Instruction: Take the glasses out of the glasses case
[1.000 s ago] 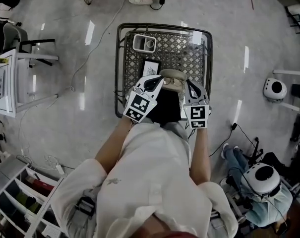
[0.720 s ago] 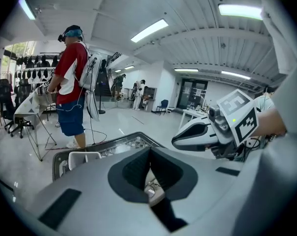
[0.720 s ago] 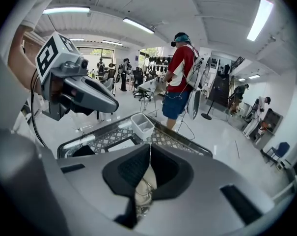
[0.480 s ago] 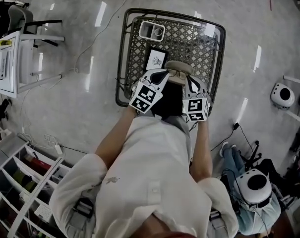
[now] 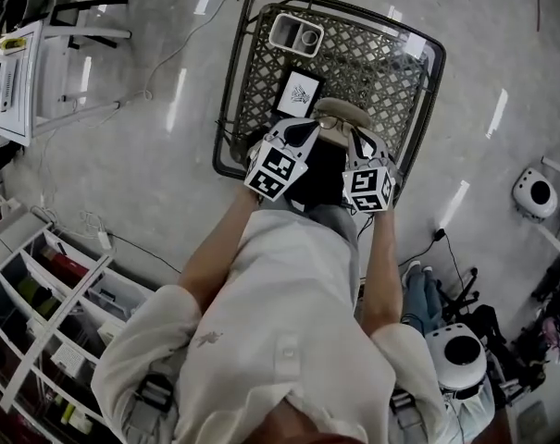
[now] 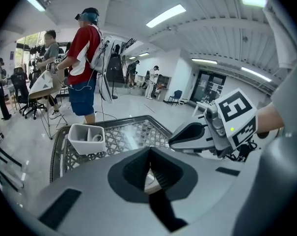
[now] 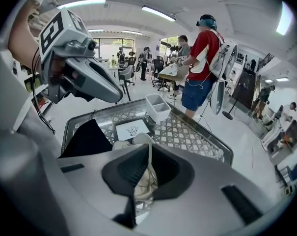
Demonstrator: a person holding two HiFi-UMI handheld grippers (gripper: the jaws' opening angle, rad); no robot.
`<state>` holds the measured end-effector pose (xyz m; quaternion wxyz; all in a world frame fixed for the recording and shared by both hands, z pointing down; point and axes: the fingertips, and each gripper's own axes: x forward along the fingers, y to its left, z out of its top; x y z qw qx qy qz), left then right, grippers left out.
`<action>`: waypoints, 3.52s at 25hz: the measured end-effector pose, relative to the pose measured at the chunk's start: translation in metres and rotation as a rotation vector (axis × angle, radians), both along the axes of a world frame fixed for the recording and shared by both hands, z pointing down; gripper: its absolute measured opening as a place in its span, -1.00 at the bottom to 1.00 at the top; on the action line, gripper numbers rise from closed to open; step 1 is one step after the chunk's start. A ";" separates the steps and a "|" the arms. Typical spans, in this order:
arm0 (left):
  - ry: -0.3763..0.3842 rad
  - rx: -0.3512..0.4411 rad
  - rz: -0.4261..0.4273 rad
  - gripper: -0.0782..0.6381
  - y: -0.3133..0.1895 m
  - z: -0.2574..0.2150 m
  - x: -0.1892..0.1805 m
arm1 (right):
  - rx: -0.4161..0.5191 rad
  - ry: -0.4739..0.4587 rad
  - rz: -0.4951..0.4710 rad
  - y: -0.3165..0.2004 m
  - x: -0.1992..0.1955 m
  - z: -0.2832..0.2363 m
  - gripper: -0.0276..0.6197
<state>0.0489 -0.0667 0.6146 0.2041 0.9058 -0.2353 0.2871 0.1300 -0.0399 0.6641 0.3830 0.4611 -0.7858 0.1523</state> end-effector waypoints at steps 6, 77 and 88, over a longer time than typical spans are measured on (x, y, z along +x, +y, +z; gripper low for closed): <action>-0.015 -0.033 -0.022 -0.74 0.002 0.016 0.004 | -0.031 -0.002 -0.045 0.001 -0.006 0.017 -0.82; -0.046 -0.109 -0.024 -0.74 0.018 0.046 -0.009 | -0.260 0.109 -0.219 -0.002 -0.024 0.119 -0.86; -0.039 -0.077 -0.005 -0.74 0.019 0.034 -0.008 | -0.222 0.101 -0.196 0.003 -0.026 0.101 -0.86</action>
